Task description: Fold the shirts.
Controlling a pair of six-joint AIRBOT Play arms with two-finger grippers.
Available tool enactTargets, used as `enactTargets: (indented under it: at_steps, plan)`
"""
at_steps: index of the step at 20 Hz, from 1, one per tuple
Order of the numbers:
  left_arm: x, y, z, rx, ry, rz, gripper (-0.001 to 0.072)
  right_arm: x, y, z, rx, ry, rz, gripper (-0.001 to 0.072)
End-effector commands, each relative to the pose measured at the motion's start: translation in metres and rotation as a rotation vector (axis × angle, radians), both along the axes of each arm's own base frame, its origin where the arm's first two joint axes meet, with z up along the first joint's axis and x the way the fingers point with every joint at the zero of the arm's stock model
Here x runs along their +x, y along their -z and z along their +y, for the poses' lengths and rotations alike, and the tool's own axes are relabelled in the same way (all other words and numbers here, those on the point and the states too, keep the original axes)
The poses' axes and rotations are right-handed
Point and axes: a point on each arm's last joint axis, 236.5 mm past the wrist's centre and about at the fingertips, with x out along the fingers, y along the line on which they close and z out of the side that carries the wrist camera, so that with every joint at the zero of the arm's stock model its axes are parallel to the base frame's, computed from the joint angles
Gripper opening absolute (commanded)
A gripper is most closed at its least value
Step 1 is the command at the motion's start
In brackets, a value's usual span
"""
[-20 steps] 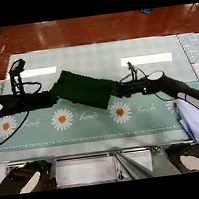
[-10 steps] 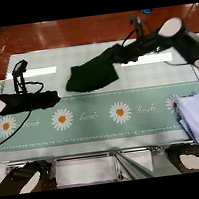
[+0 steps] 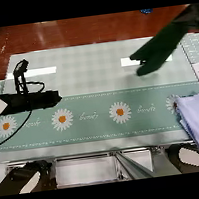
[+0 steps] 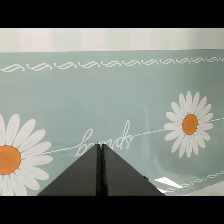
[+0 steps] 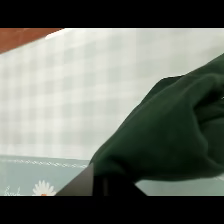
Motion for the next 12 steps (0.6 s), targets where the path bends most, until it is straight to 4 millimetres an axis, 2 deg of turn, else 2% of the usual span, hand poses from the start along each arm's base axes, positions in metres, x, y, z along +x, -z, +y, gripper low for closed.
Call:
enactTargets:
  at_steps: [1, 4, 6, 7, 9, 10, 12]
  plan:
    - [0.0, 0.0, 0.0, 0.0, 0.0, 0.0, 0.0027, -0.056, -0.008, -0.07, -0.062, 0.149, 0.087, 0.0022]
    - [0.001, 0.003, 0.0, 0.002, 0.0, 0.008, 0.0027, -0.108, 0.006, -0.118, -0.127, 0.262, 0.225, 0.0022]
    - [0.001, 0.006, 0.0, 0.005, 0.0, 0.019, 0.0027, -0.129, 0.005, -0.139, -0.129, 0.367, 0.228, 0.0022]
    - [0.001, 0.009, -0.001, 0.007, 0.0, 0.026, 0.0027, -0.143, 0.012, -0.152, -0.137, 0.429, 0.255, 0.0023]
    - [0.002, 0.013, -0.001, 0.01, 0.001, 0.04, 0.0027, -0.184, 0.038, -0.178, -0.209, 0.545, 0.356, 0.0023]
    - [0.002, 0.015, -0.001, 0.011, 0.001, 0.044, 0.0027, -0.212, 0.054, -0.191, -0.277, 0.581, 0.423, 0.0023]
    - [0.004, 0.015, -0.001, 0.014, 0.004, 0.039, 0.0027, -0.269, 0.08, -0.211, -0.336, 0.758, 0.593, 0.0023]
